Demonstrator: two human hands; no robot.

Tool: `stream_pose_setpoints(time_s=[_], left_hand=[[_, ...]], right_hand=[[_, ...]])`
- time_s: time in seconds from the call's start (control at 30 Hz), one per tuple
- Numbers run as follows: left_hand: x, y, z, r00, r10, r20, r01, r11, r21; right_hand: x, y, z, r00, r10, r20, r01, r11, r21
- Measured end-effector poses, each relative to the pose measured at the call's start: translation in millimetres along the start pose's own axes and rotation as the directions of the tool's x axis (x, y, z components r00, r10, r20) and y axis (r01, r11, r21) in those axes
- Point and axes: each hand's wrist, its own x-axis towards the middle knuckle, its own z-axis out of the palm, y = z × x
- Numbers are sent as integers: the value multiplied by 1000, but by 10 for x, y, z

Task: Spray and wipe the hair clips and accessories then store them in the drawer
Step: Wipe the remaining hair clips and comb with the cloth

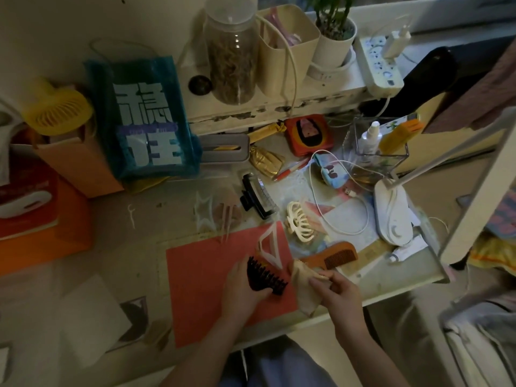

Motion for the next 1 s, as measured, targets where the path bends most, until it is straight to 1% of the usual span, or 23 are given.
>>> stream_pose_setpoints(time_s=[0.13,0.27,0.33,0.43,0.57,0.63,0.8,0.9,1.0], left_hand=[[-7,35,-100,999,28,31,-25,995,-99],[-36,126,-385,998,61,15,-59,994,-91],[-54,238,-563,994,104,-11,-105,990,-98],[-105,481,-853,976,214,-28,-216,972,-97],[-231,813,-1200,918,396,-14,-396,918,-23],[-320,993,-1372,891,454,-27,-454,891,-5],[-528,1376,-1719,835,541,-100,-547,836,-49],[-653,1559,-1923,783,606,-139,-616,786,-44],[-767,1703,-2144,738,660,-140,-673,735,-82]], right_hand=[[22,-31,-8,1000,-2,-17,2,1000,4],[31,-147,48,1000,-4,-25,5,1000,26],[11,-261,117,1000,11,-4,-10,998,62],[-36,-499,226,998,-9,64,2,994,107],[-164,-866,350,980,-100,172,69,981,179],[-254,-1080,417,964,-173,203,129,968,216],[-510,-1518,565,890,-354,288,277,921,275],[-660,-1677,623,850,-400,342,310,906,289],[-792,-1843,675,816,-443,372,305,876,374]])
